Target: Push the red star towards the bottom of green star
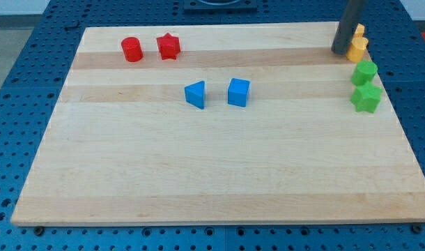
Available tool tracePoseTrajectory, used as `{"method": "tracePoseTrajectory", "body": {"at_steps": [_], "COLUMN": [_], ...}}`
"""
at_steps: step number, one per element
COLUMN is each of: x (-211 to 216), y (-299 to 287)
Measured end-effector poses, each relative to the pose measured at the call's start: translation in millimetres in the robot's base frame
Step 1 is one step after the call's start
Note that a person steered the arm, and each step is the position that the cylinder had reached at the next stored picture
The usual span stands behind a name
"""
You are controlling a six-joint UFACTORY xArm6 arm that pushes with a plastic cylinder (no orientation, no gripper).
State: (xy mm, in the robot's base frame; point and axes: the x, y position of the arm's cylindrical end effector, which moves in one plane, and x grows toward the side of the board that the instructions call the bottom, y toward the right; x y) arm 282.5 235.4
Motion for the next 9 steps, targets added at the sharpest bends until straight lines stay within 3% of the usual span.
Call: {"method": "tracePoseTrajectory", "body": {"at_steps": [2,5,6,9], "x": [-48.7,-76.6,-69.8,-5.2], "y": [-85.6,-329.8,-364.3,-360.5]}}
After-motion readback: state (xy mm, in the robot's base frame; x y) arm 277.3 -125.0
